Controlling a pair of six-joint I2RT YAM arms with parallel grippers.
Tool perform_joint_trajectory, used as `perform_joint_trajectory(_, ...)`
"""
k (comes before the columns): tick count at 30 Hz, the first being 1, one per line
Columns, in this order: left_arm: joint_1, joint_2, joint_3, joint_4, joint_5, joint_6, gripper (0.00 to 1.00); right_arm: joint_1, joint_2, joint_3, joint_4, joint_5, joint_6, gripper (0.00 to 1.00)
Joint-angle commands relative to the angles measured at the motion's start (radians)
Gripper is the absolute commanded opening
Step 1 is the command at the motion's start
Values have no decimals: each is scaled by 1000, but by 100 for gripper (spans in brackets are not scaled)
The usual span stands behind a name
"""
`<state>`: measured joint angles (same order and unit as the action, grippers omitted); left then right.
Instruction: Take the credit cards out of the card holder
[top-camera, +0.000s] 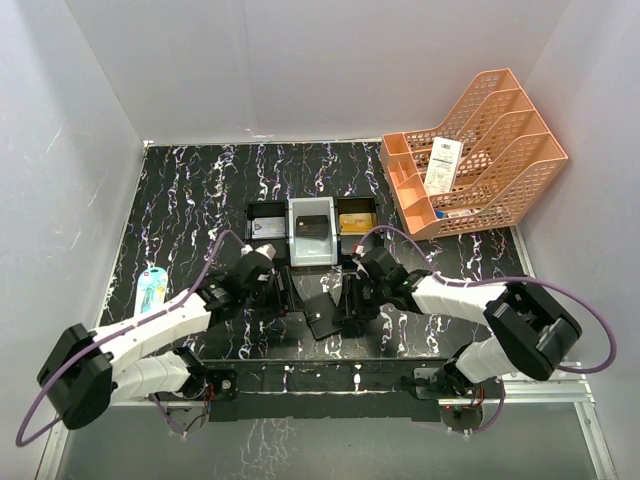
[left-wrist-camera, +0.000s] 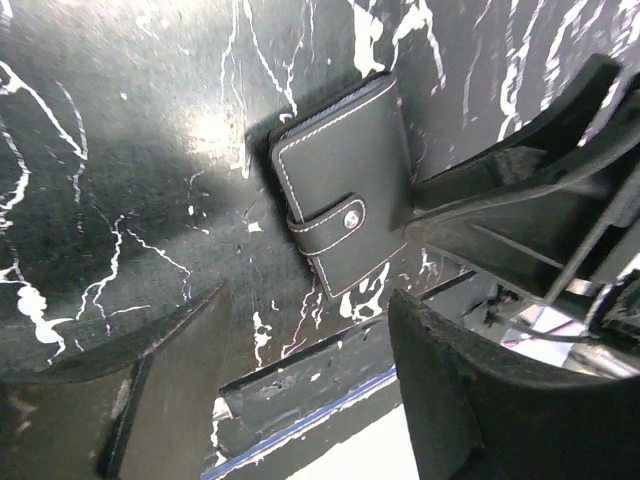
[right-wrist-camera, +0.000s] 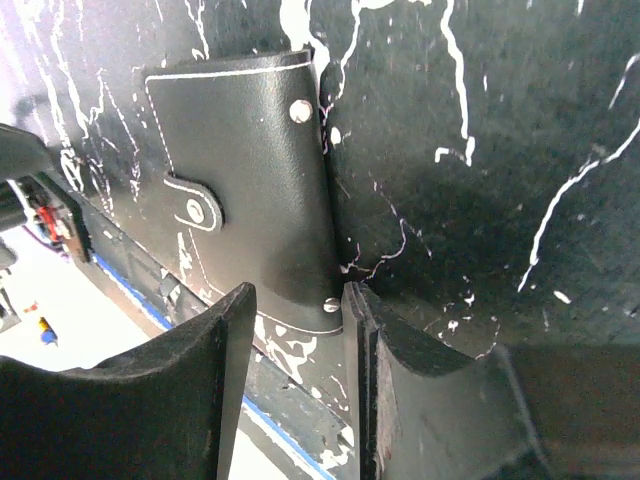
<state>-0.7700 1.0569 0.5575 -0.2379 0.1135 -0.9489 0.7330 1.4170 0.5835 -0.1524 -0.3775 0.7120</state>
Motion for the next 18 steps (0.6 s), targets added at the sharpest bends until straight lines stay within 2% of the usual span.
perform_joint_trajectory(1, -55, 102, 61, 6, -14, 0, 58, 9, -56, -84, 146, -54, 154, 39)
perform_joint_trajectory(7, -101, 231, 153, 0, -64, 36, 50, 9, -95, -64, 130, -55, 158, 40)
perform_joint_trajectory(12, -136, 319, 240, -34, -94, 76, 47, 7, -113, -23, 62, 47, 146, 42)
perform_joint_trajectory(18, -151, 392, 266, -53, -107, 83, 40, 3, -60, 7, 66, 81, 112, 46)
